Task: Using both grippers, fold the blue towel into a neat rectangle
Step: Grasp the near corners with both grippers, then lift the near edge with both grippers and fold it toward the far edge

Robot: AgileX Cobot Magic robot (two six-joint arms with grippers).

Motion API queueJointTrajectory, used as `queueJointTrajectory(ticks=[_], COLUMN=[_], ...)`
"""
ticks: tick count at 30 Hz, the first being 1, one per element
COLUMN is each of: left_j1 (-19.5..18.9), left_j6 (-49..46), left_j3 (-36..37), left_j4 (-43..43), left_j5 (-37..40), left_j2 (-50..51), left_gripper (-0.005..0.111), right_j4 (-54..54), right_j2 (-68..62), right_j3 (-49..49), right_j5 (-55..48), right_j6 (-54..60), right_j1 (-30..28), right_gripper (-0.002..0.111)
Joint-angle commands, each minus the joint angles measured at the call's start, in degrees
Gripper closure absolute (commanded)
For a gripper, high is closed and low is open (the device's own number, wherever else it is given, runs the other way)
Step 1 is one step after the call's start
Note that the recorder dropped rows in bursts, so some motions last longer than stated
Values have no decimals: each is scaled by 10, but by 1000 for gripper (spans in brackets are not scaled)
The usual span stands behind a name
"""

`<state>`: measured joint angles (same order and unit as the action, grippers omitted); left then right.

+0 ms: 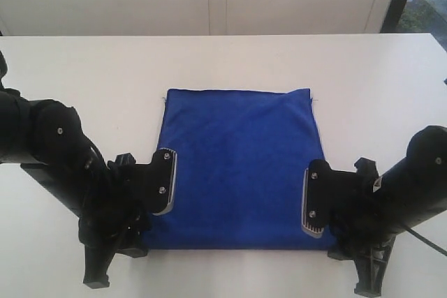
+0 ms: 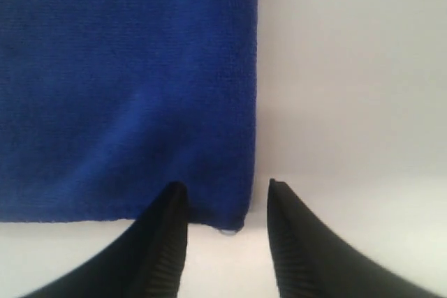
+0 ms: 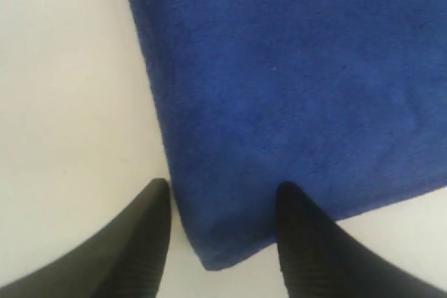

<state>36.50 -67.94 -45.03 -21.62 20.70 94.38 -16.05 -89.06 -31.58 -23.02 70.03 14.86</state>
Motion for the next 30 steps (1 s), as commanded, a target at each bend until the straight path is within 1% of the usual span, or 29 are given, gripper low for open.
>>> queueJointTrajectory(ticks=[1, 5, 7, 11, 15, 18, 21, 22, 24, 28, 30], left_j1=[2, 2, 2, 2, 2, 2, 2, 2, 2, 2, 2], left_j6=[0, 0, 0, 1, 1, 7, 45, 53, 83, 123, 128], left_j3=[3, 3, 3, 3, 3, 3, 3, 3, 3, 3, 3], left_j4=[-11, -11, -11, -11, -11, -11, -11, -11, -11, -21, -29], left_j5=[8, 8, 8, 6, 18, 22, 28, 33, 67, 179, 210], left_j2=[3, 3, 3, 3, 3, 3, -1, -4, -18, -48, -60], left_gripper=[63, 64, 69, 86, 106, 107, 107, 107, 107, 107, 107], right_j4=[2, 2, 2, 1, -2, -2, -2, -2, -8, -14, -20], right_j2=[-14, -13, -13, -13, -13, -12, 19, 31, 70, 123, 137], right_j3=[3, 3, 3, 3, 3, 3, 3, 3, 3, 3, 3], right_j5=[4, 4, 2, -8, -10, -10, -23, -30, -59, -132, -157], right_j6=[7, 7, 7, 6, 3, 3, 3, 3, 3, 3, 3], right_j1=[1, 1, 1, 1, 1, 1, 1, 1, 1, 1, 1], right_gripper=[62, 62, 67, 82, 91, 97, 105, 106, 107, 107, 107])
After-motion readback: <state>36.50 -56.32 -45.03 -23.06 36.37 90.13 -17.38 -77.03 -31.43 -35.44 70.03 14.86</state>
